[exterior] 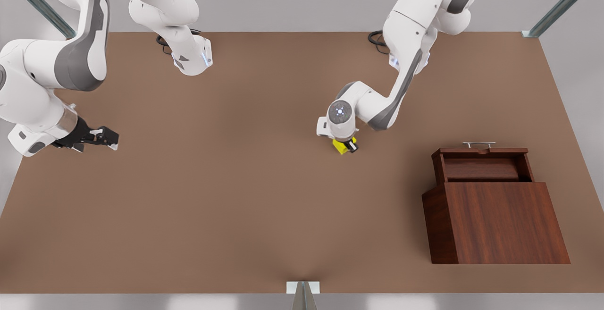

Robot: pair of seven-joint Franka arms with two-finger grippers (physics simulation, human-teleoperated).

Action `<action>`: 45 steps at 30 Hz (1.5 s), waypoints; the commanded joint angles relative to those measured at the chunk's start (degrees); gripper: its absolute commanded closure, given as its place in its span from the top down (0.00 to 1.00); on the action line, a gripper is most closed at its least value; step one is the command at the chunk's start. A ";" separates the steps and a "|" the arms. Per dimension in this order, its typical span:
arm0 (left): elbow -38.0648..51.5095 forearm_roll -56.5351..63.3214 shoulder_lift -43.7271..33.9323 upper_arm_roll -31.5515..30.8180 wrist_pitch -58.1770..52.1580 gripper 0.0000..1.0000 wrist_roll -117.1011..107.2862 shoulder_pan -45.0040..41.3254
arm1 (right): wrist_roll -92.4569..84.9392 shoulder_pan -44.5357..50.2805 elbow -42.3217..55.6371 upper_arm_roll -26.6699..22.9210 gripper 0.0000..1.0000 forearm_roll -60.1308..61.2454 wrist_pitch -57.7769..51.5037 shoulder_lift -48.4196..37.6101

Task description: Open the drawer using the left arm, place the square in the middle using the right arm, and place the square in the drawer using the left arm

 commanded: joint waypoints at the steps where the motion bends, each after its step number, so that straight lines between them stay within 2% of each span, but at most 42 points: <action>1: 0.39 -1.39 -1.10 0.62 -1.15 0.67 0.13 0.03 | 0.00 0.05 0.00 0.00 1.00 0.12 0.00 0.08; 4: 3.45 -2.71 -4.53 3.17 -7.03 0.67 2.23 0.03 | 0.00 0.14 0.00 0.00 1.00 0.04 0.09 0.17; 5: 6.01 -4.47 -4.53 5.63 -10.64 0.67 6.02 0.03 | 0.00 0.05 0.00 0.00 1.00 0.12 0.09 0.08; 8: 6.28 -4.73 -6.98 11.87 -14.16 0.68 17.00 0.03 | 0.00 -0.04 0.00 0.00 1.00 0.56 0.09 0.43; 13: 6.19 -4.82 -6.81 22.15 -14.25 0.67 34.85 0.21 | 0.00 0.05 0.00 0.00 1.00 0.74 0.09 0.61; 21: 6.19 -7.11 -3.82 32.35 -12.84 0.67 52.07 2.14 | 0.09 -0.04 0.09 0.00 1.00 0.83 0.00 0.52; 28: 6.19 -7.02 -1.89 32.44 -11.96 0.68 62.36 10.58 | 0.09 -0.12 0.09 0.00 1.00 0.83 0.09 0.70; 33: 6.19 -6.93 -0.04 32.61 -11.26 0.69 65.44 12.95 | 0.09 -0.04 0.09 -0.09 1.00 0.74 0.09 0.70; 34: 6.19 -7.02 0.13 32.61 -11.17 0.74 65.44 13.13 | 0.00 -0.04 0.09 -0.09 1.00 0.74 0.09 0.70; 35: 6.19 -7.02 0.13 32.61 -11.00 1.00 65.44 13.22 | 0.00 -0.04 0.09 -0.09 1.00 0.74 0.09 0.70; 42: 6.36 -7.28 -0.39 32.61 -11.87 1.00 62.28 13.04 | 0.09 -0.04 0.09 -0.09 1.00 0.74 0.09 0.70; 45: 9.43 -7.28 -2.77 32.35 -15.39 1.00 38.21 12.69 | 0.00 -0.04 0.09 -0.09 1.00 0.74 0.09 0.79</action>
